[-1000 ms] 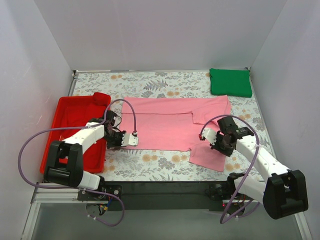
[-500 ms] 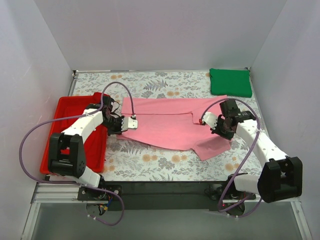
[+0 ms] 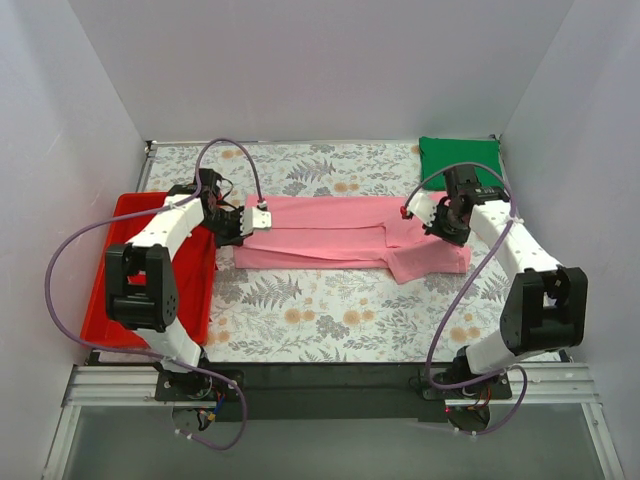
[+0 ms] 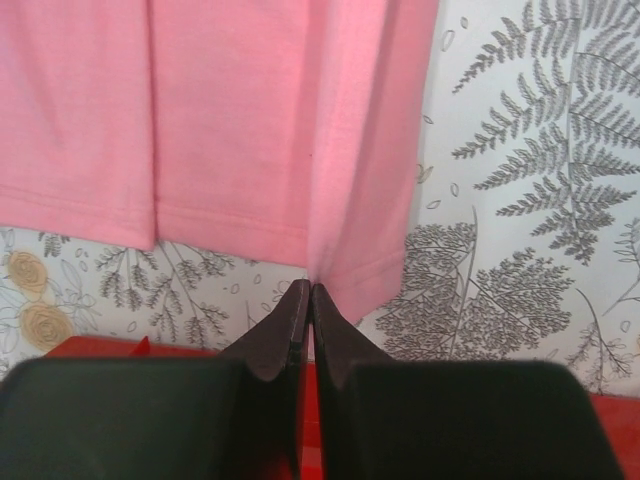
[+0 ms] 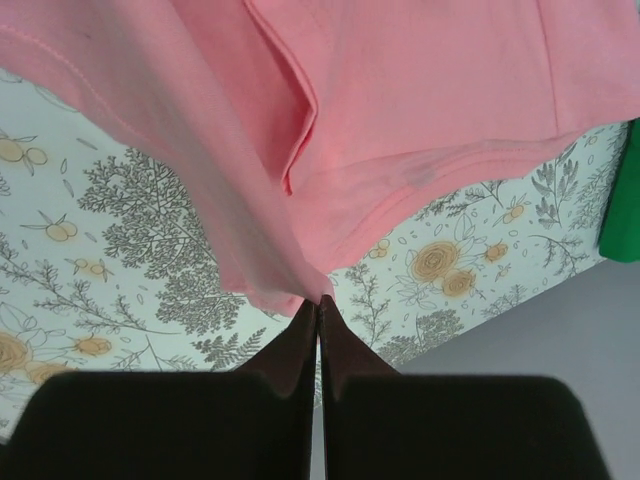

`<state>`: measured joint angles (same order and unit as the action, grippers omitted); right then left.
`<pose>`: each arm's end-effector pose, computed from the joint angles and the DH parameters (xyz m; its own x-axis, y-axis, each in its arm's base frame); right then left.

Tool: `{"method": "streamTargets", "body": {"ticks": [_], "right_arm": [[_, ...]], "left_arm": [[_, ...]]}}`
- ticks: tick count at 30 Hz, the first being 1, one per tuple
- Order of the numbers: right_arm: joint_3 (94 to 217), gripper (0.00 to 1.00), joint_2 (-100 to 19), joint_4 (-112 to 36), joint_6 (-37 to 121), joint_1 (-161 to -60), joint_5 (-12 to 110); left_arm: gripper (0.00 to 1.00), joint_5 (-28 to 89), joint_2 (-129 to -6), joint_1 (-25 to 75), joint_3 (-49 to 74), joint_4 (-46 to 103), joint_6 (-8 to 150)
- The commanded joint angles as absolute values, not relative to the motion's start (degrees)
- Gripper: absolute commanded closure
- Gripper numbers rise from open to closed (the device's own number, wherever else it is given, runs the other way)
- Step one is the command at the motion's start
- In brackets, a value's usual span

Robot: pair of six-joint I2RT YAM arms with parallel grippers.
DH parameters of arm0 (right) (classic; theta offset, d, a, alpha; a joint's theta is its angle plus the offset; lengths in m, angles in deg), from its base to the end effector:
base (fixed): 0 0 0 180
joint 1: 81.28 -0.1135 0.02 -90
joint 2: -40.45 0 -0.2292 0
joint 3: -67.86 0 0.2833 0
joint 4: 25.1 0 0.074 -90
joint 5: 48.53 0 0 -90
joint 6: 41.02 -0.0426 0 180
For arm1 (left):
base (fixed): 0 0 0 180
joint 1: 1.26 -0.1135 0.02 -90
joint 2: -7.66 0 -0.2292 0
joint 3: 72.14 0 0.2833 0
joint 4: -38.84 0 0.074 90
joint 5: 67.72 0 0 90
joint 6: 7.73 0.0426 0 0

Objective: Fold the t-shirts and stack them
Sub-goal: Fold the tshirt

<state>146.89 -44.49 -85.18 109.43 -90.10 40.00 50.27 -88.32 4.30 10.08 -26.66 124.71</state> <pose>0.3253 0.0494 0.2061 -0.3208 -0.9298 -0.1803 -0.8558 0.3661 -0.3655 0.3363 -0.0528 0.1644 -0.6052 0.6576 -0.4487 0.7873 0.5781 -0.2145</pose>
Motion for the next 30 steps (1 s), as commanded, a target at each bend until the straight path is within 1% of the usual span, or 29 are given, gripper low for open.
{"method": "streamTargets", "body": {"ticks": [1, 8, 15, 30], "right_arm": [[151.2, 0.99, -47.5, -85.7, 114.8, -89.5, 40.6], [155.8, 0.99, -52.7, -85.7, 115.3, -88.5, 41.0], [159.7, 0.99, -57.1, -85.7, 116.2, -86.9, 41.0], [168.6, 0.99, -65.9, -85.7, 115.4, -86.9, 43.5]], "left_arm": [[1.00, 52.7, -89.8, 3.7, 14.2, -26.1, 123.8], [1.00, 53.2, -94.6, 3.7, 20.1, -25.7, 121.9], [1.00, 52.3, -98.7, 3.1, 22.5, -24.6, 121.7], [1.00, 51.6, -101.9, 2.7, 23.5, -21.5, 119.9]]}}
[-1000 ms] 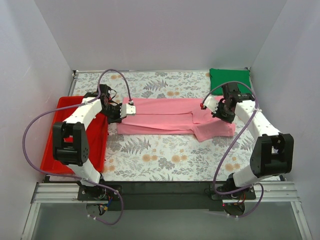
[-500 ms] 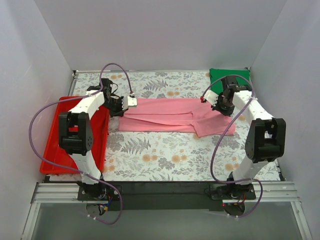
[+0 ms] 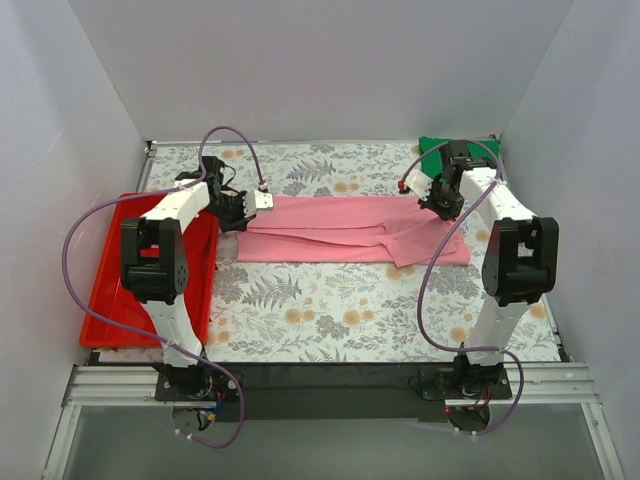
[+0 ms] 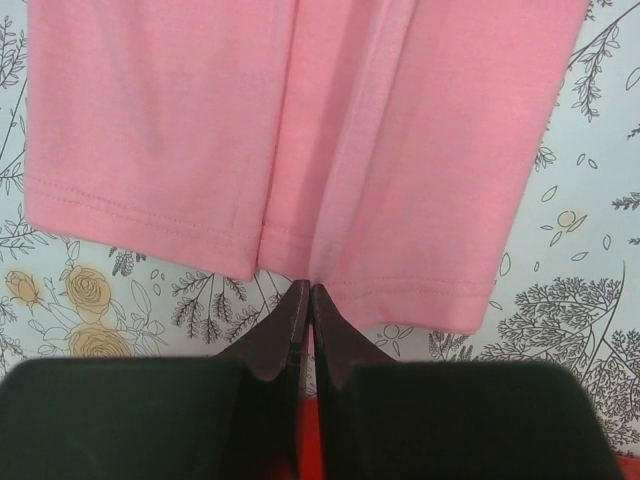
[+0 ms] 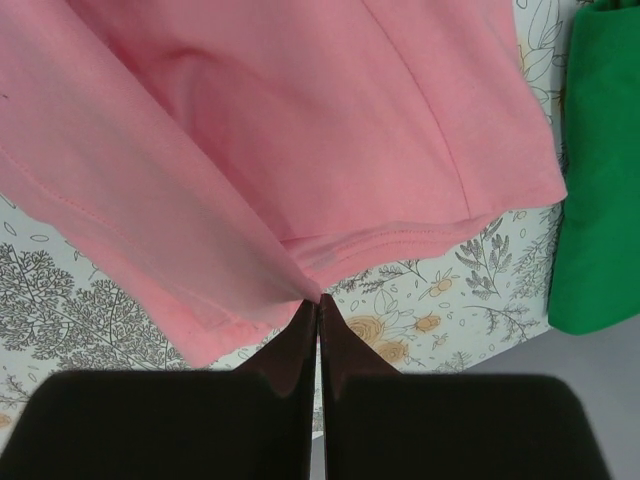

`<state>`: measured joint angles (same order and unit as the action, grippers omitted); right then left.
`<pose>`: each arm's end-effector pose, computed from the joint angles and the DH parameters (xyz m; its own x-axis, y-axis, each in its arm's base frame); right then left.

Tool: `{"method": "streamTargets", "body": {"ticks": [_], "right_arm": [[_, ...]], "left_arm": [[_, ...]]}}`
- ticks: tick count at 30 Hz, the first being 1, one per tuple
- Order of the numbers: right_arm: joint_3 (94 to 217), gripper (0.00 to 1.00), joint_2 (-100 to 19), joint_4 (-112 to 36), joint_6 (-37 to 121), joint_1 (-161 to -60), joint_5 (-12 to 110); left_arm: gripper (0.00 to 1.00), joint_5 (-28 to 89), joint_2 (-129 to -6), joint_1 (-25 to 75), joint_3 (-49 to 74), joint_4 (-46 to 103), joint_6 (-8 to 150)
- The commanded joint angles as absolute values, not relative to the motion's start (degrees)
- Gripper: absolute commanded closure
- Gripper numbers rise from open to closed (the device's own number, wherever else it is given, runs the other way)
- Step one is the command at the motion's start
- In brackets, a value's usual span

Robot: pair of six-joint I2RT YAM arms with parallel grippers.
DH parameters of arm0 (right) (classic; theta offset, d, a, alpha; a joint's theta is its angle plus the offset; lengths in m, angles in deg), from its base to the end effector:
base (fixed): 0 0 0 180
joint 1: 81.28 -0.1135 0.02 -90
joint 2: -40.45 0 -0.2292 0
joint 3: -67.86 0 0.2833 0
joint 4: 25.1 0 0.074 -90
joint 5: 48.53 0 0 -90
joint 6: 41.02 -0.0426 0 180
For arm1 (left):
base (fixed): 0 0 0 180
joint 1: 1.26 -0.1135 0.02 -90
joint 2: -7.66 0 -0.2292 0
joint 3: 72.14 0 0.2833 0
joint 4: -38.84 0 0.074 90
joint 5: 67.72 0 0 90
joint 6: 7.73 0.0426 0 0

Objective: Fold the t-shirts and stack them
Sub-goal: Fold the tshirt

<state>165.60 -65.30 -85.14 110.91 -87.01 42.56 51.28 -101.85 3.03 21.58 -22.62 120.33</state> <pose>0.4042 0.0414 0.1865 -0.3399 -0.9208 -0.1915 -0.8646 0.3861 -0.3215 0.3911 -0.0500 0.1439 -0.6597 0.5902 -0.4653 0.7351 0.6354 -0.2363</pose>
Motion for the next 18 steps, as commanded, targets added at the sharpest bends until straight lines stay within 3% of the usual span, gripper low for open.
{"method": "streamTargets", "body": {"ticks": [1, 18], "right_arm": [[168.8, 0.99, -66.7, -85.6, 115.3, -86.9, 43.3], [175.0, 0.99, -73.6, -85.5, 114.2, -86.9, 42.1]], "left_arm": [[1.00, 51.6, -101.9, 2.7, 23.5, -21.4, 120.0], [1.00, 49.1, -104.2, 2.4, 22.7, -18.5, 116.4]]}}
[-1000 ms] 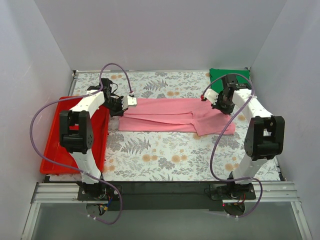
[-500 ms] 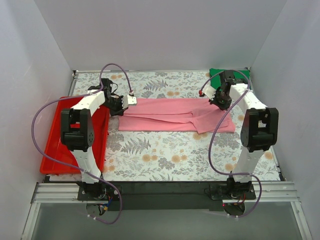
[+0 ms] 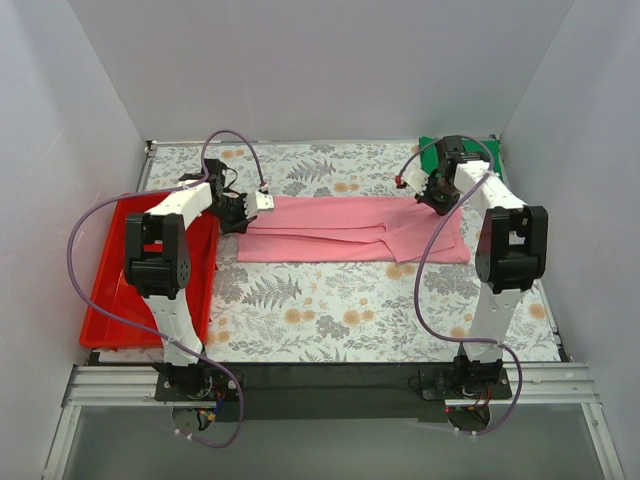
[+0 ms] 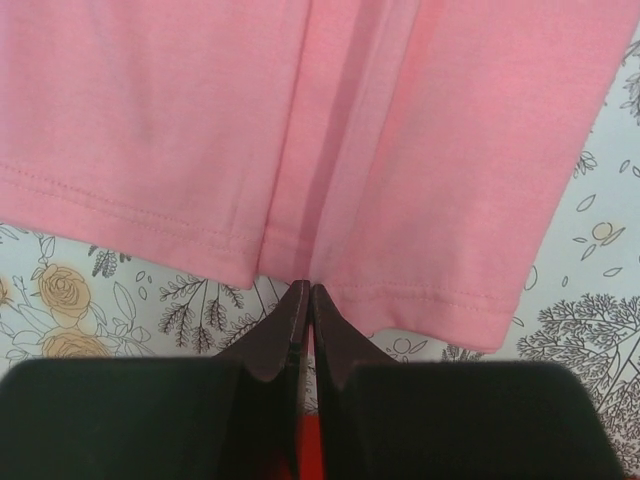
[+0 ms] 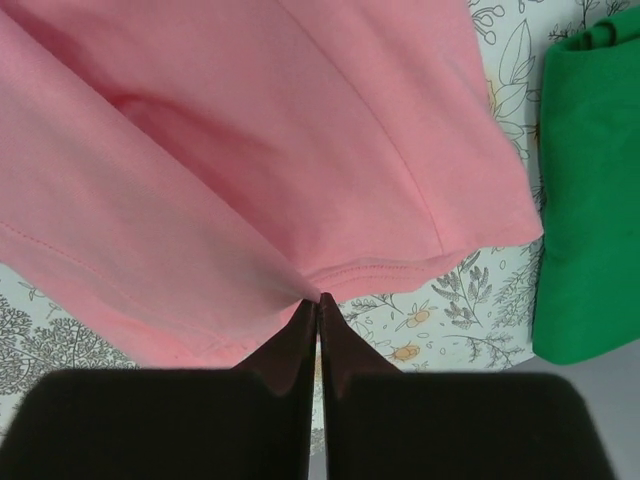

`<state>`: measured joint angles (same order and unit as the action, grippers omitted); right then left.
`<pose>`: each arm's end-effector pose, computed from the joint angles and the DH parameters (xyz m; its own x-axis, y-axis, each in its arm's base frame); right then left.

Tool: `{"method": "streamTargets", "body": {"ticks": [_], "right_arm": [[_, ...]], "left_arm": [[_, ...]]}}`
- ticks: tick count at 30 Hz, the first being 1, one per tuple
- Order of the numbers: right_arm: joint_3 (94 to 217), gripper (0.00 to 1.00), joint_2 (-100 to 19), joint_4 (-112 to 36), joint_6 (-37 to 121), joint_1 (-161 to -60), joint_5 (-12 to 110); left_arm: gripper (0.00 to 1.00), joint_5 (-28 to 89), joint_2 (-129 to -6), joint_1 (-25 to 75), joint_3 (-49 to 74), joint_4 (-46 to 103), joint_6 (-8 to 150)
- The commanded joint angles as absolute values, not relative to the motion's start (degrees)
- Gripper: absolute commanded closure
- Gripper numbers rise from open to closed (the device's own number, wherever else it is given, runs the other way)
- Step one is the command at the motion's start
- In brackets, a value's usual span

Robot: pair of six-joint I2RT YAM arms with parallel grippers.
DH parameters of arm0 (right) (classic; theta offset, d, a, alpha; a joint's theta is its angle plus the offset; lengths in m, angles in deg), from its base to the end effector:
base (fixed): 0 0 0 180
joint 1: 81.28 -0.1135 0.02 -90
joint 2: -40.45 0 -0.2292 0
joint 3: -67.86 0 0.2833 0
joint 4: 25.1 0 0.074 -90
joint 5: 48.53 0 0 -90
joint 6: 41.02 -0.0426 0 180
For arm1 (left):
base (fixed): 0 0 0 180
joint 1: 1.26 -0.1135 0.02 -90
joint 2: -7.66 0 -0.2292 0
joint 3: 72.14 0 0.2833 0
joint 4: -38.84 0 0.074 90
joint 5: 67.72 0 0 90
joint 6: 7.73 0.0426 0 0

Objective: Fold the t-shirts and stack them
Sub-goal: Fold the tshirt

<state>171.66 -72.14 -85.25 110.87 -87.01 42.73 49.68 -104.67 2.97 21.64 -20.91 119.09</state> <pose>0.4277 0.0439 0.1730 -0.3425 -0.9206 -0.1874 -0.8697 0.3861 -0.3073 0.3958 -0.0489 0.1259 -0.6867 0.5843 -0.4324 0.7122 0.6600 -0.2392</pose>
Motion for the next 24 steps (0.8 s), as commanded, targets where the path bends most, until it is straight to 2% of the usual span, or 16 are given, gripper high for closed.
{"method": "streamTargets", "body": {"ticks": [1, 3, 4, 6, 7, 8, 12, 19, 24], "right_arm": [[175.9, 0.90, -74.1, -85.6, 113.5, -86.9, 42.0], [179.1, 0.75, -74.4, -85.9, 110.4, -86.5, 43.2], [180.1, 0.65, -74.3, -87.1, 109.5, -86.3, 44.0], [182.6, 0.59, -73.6, -88.8, 106.5, -85.4, 45.7], [183.5, 0.57, -73.4, -90.0, 105.3, -84.8, 46.4], [184.1, 0.56, -73.2, -92.2, 104.3, -83.4, 48.0], [183.1, 0.57, -71.3, -99.4, 98.9, -78.3, 53.9], [170.2, 0.57, -67.6, -101.4, 94.9, -71.8, 59.7], [166.5, 0.57, -67.9, -100.0, 92.9, -70.3, 62.4]], "left_arm": [[0.98, 49.2, -104.2, 2.4, 23.4, -17.2, 114.7], [0.90, 49.1, -104.6, 2.4, 25.2, -17.4, 109.1], [0.82, 49.3, -105.3, 2.4, 27.9, -19.5, 107.0], [0.76, 49.7, -105.5, 2.3, 30.2, -21.5, 100.5], [0.66, 50.3, -105.5, 2.2, 31.7, -23.4, 98.6], [0.61, 50.7, -104.8, 2.1, 32.2, -24.1, 96.8], [0.55, 51.4, -101.0, 2.0, 31.4, -25.3, 87.0], [0.50, 47.3, -96.9, 2.2, 24.0, -24.8, 74.7], [0.49, 43.7, -96.5, 2.3, 19.7, -23.7, 71.1]]}}
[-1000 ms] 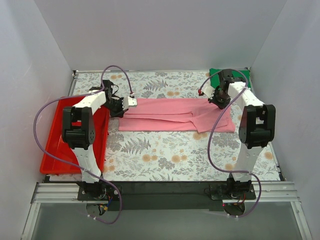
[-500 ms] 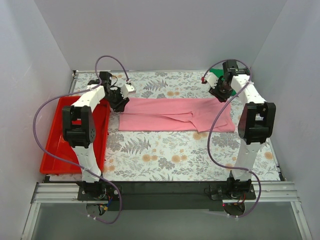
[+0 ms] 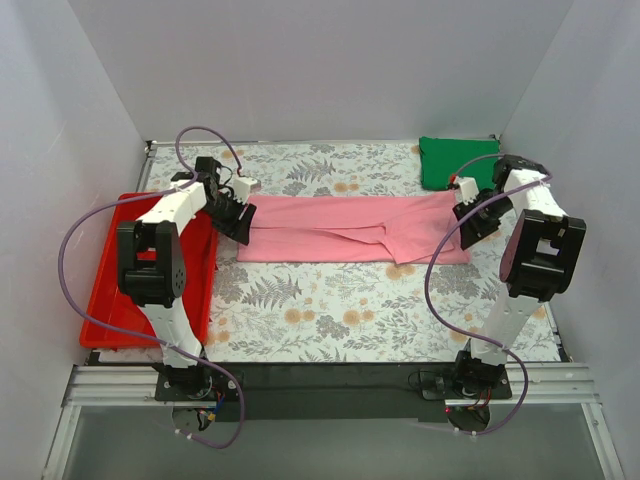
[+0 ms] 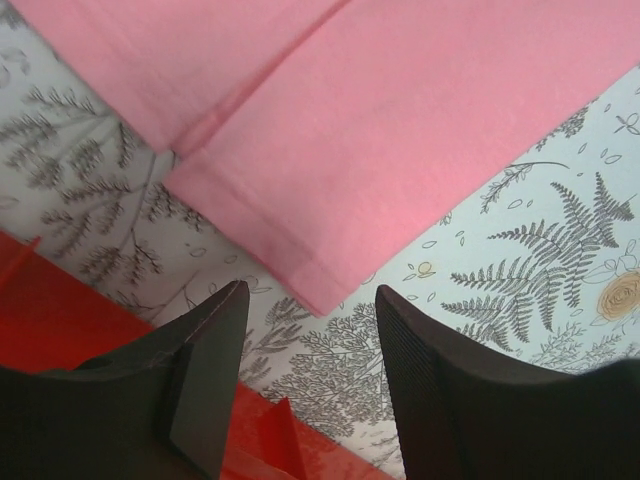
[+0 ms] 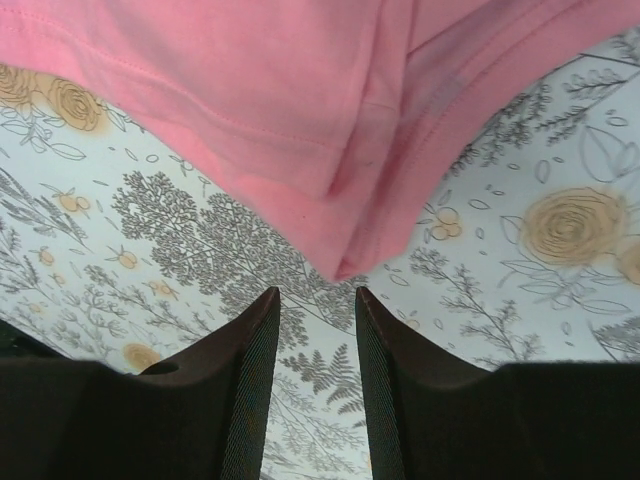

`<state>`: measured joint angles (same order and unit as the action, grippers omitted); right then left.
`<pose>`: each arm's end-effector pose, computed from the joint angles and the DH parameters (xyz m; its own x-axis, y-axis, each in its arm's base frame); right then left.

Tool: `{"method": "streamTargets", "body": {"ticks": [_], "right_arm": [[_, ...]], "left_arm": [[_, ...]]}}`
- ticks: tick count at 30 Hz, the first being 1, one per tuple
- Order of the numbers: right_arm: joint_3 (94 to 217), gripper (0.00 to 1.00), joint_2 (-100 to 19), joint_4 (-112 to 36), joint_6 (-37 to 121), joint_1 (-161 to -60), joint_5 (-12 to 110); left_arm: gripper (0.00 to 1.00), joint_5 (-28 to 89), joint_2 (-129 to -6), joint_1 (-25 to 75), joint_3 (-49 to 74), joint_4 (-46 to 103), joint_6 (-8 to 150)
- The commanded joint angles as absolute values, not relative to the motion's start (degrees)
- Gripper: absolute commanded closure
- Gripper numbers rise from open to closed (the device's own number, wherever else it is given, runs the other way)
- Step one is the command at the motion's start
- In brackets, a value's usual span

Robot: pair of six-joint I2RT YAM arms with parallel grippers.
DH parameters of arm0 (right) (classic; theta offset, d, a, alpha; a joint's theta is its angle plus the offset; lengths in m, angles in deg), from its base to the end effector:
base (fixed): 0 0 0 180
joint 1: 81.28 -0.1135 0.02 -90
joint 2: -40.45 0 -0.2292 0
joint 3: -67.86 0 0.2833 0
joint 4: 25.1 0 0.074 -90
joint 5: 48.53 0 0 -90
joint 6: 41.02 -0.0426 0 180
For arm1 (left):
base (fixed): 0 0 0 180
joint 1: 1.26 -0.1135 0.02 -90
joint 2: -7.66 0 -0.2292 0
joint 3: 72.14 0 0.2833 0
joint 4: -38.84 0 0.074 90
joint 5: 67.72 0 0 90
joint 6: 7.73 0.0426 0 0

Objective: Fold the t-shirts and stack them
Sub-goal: Fold the tshirt

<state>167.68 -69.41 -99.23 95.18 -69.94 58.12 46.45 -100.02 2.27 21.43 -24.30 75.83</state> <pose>0.3833 -0.0644 0.1655 -0.7905 -0.5467 -0.2760 -0.5934 0.7953 0.1240 0.3875 -0.0414 0.1527 -0.9838 -0.0418 -0.1745 0.0363 0.9061 -0.4216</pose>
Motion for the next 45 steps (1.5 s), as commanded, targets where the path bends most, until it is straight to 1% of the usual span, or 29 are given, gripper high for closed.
{"method": "streamTargets", "body": {"ticks": [1, 4, 12, 18, 19, 21, 22, 23, 24, 25, 27, 28, 31, 32, 34, 35, 43, 44, 45], "right_arm": [[165.8, 0.57, -67.8, -98.6, 92.7, -70.2, 62.3], [163.7, 0.57, -68.1, -96.7, 91.7, -70.1, 61.7], [160.7, 0.55, -69.7, -91.9, 90.4, -70.1, 59.2], [159.7, 0.59, -71.2, -90.3, 89.7, -70.0, 58.1], [159.5, 0.64, -71.3, -90.2, 89.8, -70.0, 57.9], [159.0, 0.69, -71.3, -90.1, 89.9, -69.9, 57.3], [158.8, 0.77, -71.3, -89.8, 90.1, -69.8, 57.0], [158.3, 0.81, -71.3, -89.8, 90.4, -69.4, 56.3], [158.1, 0.87, -71.4, -89.8, 90.5, -69.2, 56.0], [158.0, 0.98, -71.3, -89.9, 90.6, -69.0, 55.7], [157.4, 0.99, -70.8, -90.0, 91.0, -67.7, 55.1], [157.2, 0.99, -70.5, -90.0, 91.4, -67.4, 54.7], [155.8, 0.99, -68.9, -90.0, 92.9, -65.9, 52.9], [155.2, 0.99, -68.4, -89.9, 93.4, -65.0, 52.2], [153.6, 0.99, -67.3, -90.0, 94.9, -64.3, 51.7], [153.0, 0.99, -67.0, -90.0, 95.4, -63.7, 51.0], [148.3, 0.99, -62.0, -90.6, 97.8, -62.9, 50.7], [148.1, 0.99, -61.7, -91.4, 98.2, -62.9, 51.7], [148.2, 0.89, -60.9, -92.2, 98.6, -62.8, 52.4]], "left_arm": [[0.47, 43.5, -96.5, 2.5, 18.8, -23.4, 70.8], [0.44, 41.8, -96.6, 3.4, 17.0, -22.5, 70.1], [0.42, 39.2, -98.1, 4.5, 14.5, -20.0, 68.9], [0.42, 37.6, -99.6, 5.1, 13.4, -18.1, 68.1], [0.42, 37.5, -99.9, 5.3, 13.3, -18.1, 68.1], [0.44, 37.5, -100.2, 5.6, 13.2, -17.9, 68.1], [0.46, 37.8, -100.1, 5.6, 13.2, -17.7, 68.0], [0.48, 38.4, -100.1, 5.7, 13.3, -17.8, 67.9], [0.51, 38.9, -100.1, 5.9, 13.3, -17.9, 67.9], [0.60, 38.9, -100.3, 6.0, 13.3, -18.0, 67.9], [0.68, 39.0, -100.3, 6.6, 13.0, -18.6, 67.8], [0.76, 39.1, -100.1, 6.6, 12.9, -18.8, 67.8], [0.88, 39.4, -99.4, 6.8, 12.5, -20.6, 68.0], [0.93, 39.5, -99.2, 6.8, 12.1, -21.1, 68.1], [0.99, 39.4, -98.5, 7.0, 11.5, -22.4, 68.5], [1.00, 38.9, -98.2, 7.0, 10.8, -22.7, 68.5], [1.00, 39.6, -93.0, 7.6, 7.8, -25.7, 68.6], [0.95, 39.6, -92.5, 7.9, 7.7, -25.8, 68.4], [0.88, 42.0, -91.7, 8.0, 7.8, -25.8, 68.2]]}}
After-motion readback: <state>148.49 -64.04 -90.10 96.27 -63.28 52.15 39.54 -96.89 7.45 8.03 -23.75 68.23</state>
